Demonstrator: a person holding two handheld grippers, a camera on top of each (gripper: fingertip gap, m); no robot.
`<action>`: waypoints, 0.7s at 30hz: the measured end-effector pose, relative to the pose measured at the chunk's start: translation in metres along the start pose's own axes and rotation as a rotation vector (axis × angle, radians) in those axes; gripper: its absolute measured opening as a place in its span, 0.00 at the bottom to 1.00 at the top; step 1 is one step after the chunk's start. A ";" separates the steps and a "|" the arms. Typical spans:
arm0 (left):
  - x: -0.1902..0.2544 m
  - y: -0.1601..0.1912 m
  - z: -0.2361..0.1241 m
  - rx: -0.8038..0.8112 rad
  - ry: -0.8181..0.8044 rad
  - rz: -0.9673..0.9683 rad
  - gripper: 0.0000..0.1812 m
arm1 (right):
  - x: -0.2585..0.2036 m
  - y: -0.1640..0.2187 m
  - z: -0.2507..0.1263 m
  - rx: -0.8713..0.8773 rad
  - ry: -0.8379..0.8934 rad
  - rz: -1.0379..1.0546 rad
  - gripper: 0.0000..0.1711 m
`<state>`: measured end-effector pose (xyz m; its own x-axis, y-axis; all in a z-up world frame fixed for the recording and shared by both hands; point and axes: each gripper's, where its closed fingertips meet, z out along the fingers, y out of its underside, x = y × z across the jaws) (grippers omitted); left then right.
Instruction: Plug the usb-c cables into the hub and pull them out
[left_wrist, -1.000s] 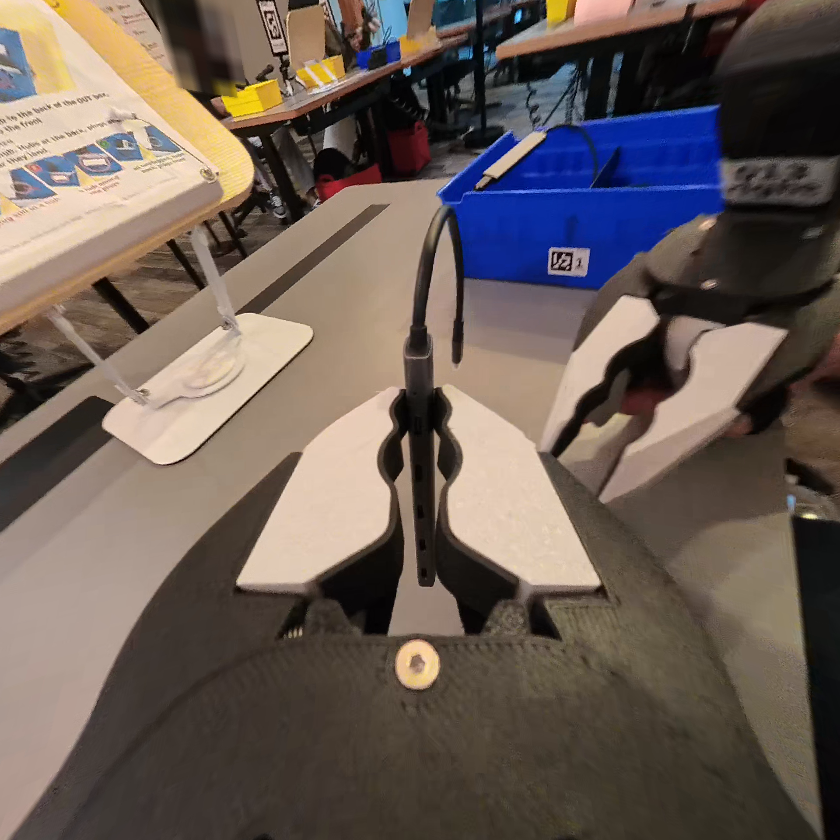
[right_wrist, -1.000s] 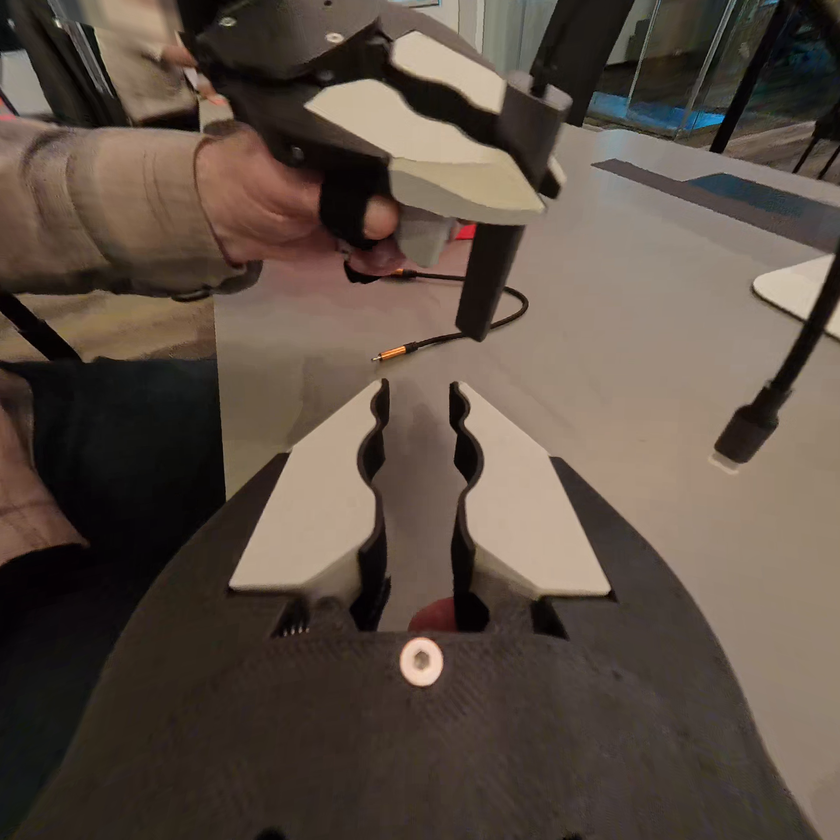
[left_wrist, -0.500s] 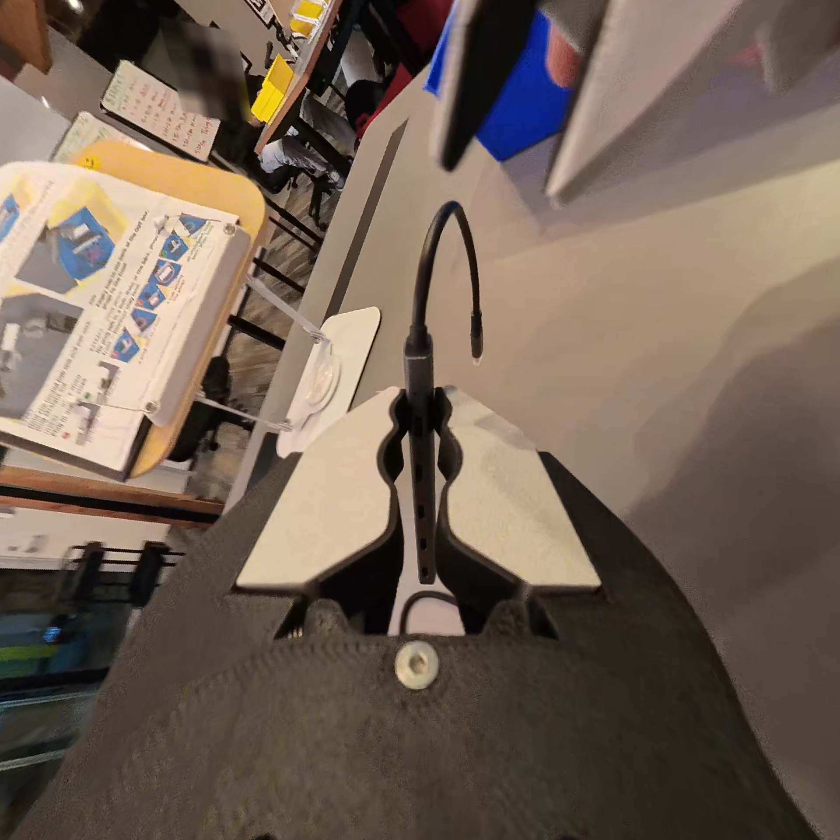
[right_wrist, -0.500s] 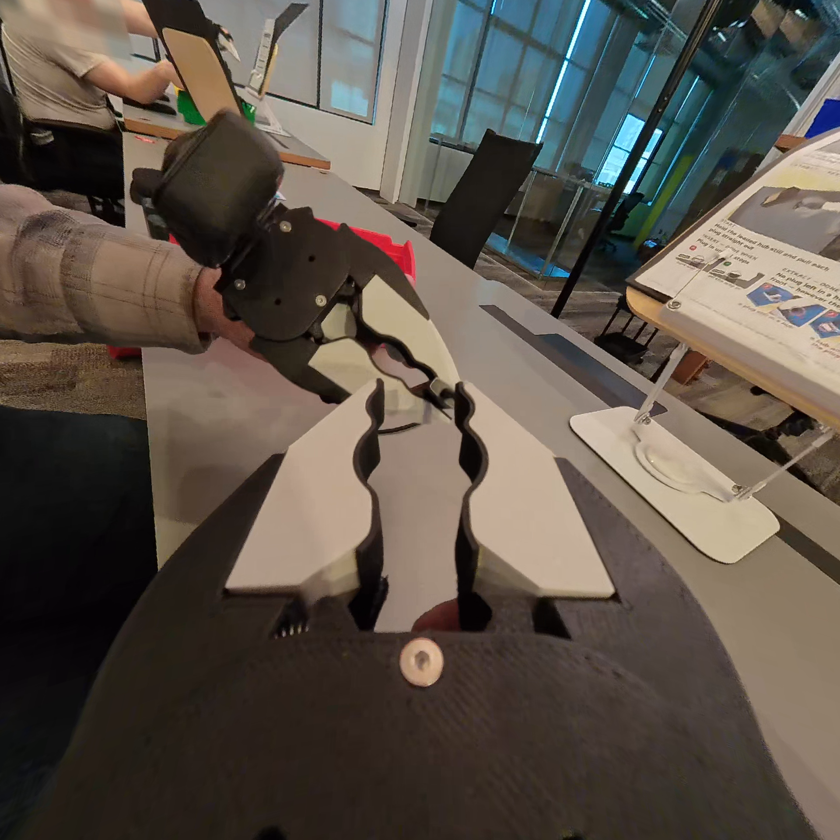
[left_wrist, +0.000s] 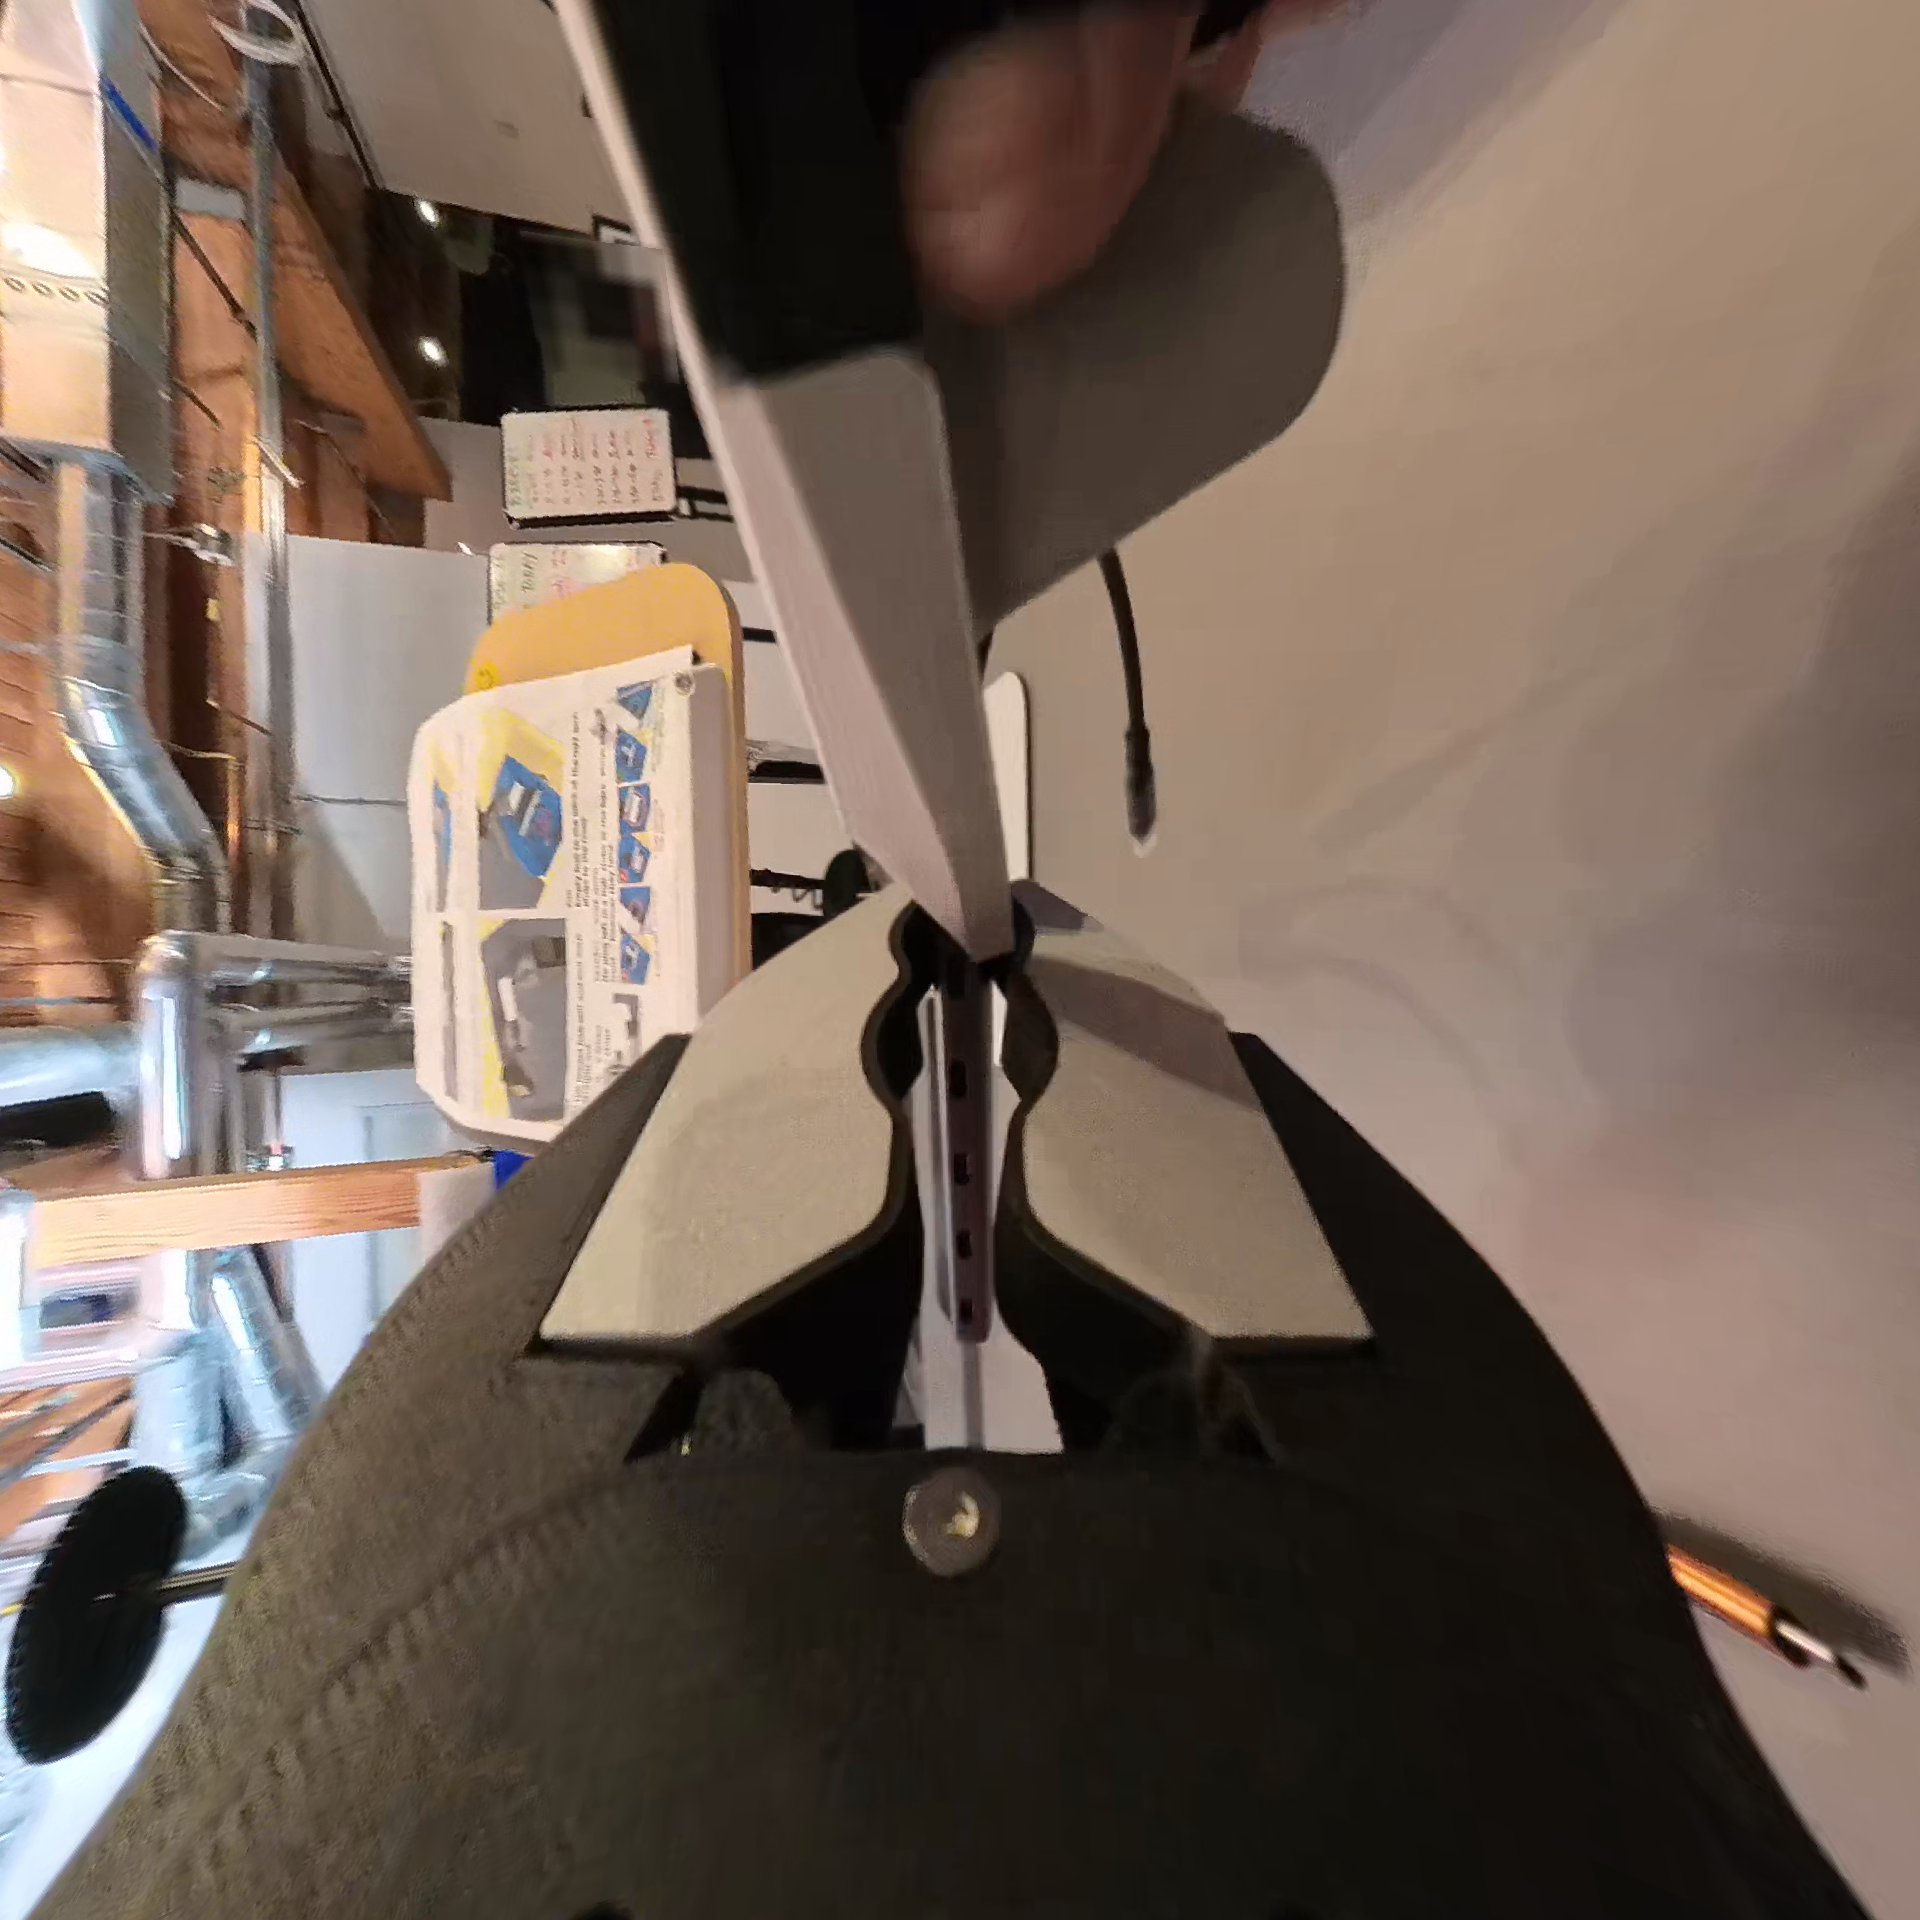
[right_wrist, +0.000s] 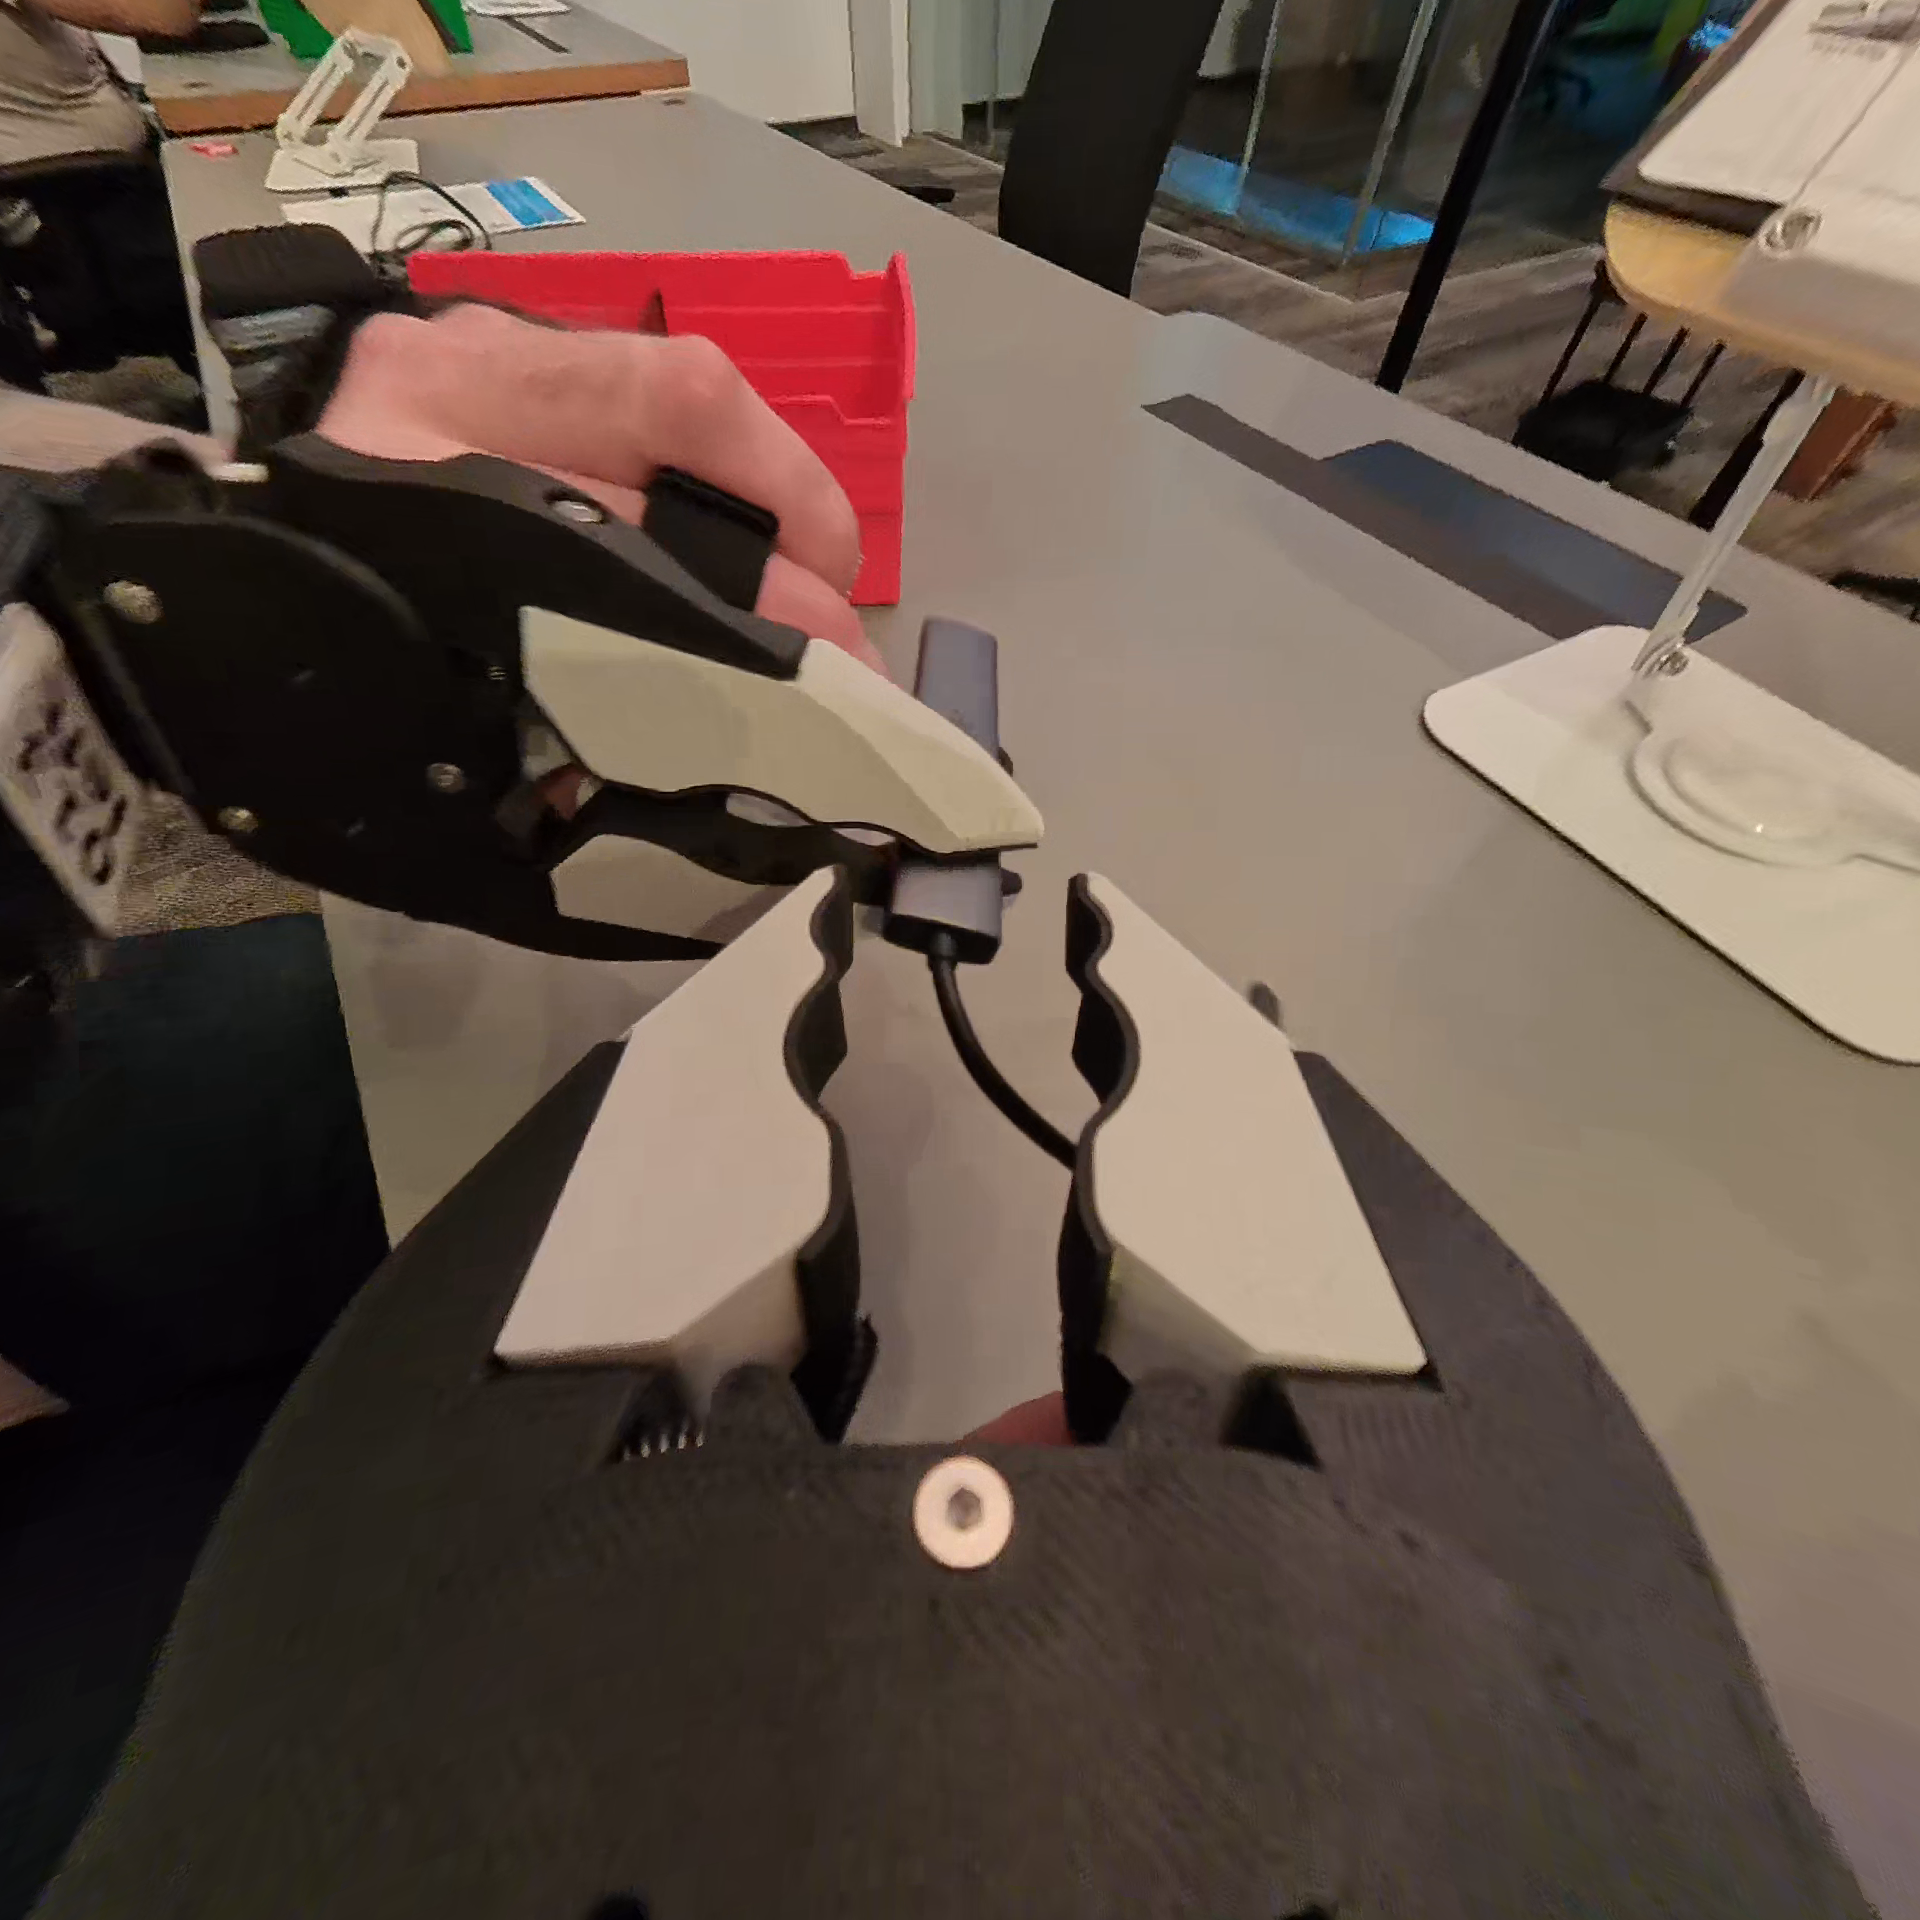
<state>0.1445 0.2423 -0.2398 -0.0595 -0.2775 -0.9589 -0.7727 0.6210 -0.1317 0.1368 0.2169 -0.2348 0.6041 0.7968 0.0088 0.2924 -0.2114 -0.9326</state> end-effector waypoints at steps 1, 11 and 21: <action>0.000 -0.002 0.000 -0.001 -0.008 0.020 0.05 | 0.002 0.002 0.001 -0.005 0.004 0.010 0.22; 0.000 -0.005 0.000 -0.005 -0.060 0.117 0.05 | -0.006 0.004 0.003 0.009 -0.116 0.069 0.13; -0.004 -0.004 0.002 -0.012 -0.063 0.120 0.06 | -0.001 0.001 0.004 0.107 -0.119 0.142 0.12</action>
<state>0.1493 0.2426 -0.2363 -0.1125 -0.1552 -0.9814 -0.7697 0.6382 -0.0127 0.1335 0.2175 -0.2371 0.5400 0.8258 -0.1625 0.1260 -0.2703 -0.9545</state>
